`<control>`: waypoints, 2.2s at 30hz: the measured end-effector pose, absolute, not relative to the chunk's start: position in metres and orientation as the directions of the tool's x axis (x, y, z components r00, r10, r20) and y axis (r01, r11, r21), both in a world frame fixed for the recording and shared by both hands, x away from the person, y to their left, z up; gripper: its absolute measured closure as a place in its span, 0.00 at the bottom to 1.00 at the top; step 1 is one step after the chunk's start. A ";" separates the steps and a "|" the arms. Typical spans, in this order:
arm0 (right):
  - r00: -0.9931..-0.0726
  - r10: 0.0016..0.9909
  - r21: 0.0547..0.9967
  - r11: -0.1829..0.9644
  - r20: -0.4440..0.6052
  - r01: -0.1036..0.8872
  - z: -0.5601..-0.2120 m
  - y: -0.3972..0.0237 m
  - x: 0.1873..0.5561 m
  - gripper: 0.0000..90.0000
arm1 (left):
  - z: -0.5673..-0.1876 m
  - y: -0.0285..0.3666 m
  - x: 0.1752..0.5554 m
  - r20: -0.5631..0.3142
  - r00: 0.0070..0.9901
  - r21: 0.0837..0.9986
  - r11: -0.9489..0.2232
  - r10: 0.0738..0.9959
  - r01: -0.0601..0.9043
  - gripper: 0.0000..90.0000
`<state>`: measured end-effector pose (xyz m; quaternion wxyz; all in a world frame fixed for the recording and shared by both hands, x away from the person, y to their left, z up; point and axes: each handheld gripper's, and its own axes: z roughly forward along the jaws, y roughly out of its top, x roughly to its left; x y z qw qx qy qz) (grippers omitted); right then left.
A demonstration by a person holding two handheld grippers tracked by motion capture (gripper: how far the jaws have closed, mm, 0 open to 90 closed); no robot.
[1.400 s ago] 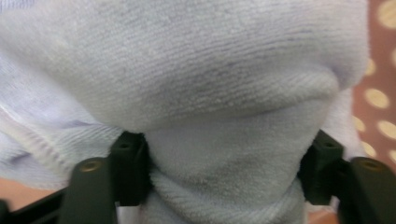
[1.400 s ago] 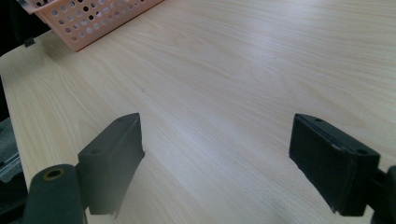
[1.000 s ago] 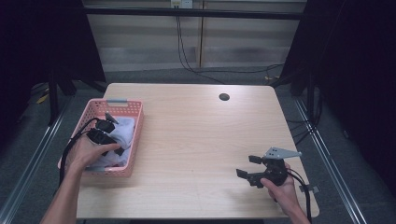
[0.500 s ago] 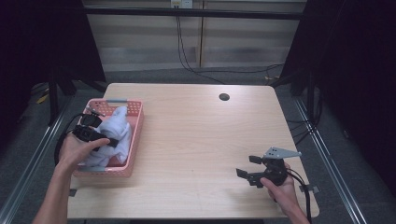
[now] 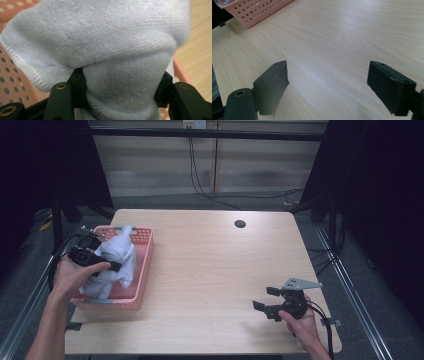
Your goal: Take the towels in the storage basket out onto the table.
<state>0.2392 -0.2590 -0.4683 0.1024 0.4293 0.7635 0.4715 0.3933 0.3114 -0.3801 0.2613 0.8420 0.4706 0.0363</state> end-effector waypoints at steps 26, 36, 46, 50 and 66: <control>-0.612 0.749 0.807 0.184 0.254 0.560 -0.468 -0.258 0.239 0.18 | -0.338 0.295 0.388 -0.138 0.590 0.534 -0.442 0.796 0.721 0.48; -0.611 0.751 0.807 0.188 0.250 0.561 -0.468 -0.259 0.239 0.18 | -0.315 0.293 0.384 -0.122 0.602 0.584 -0.434 0.789 0.686 0.48; -0.610 0.751 0.807 0.184 0.253 0.562 -0.468 -0.258 0.240 0.18 | -0.299 0.279 0.376 -0.125 0.650 0.621 -0.452 0.749 0.640 0.48; -0.612 0.750 0.804 0.191 0.250 0.563 -0.468 -0.259 0.241 0.18 | -0.294 0.268 0.376 -0.137 0.664 0.648 -0.441 0.735 0.622 0.48; -0.612 0.750 0.805 0.188 0.252 0.562 -0.468 -0.260 0.240 0.18 | -0.270 0.221 0.375 -0.071 0.751 0.674 -0.523 0.656 0.521 0.47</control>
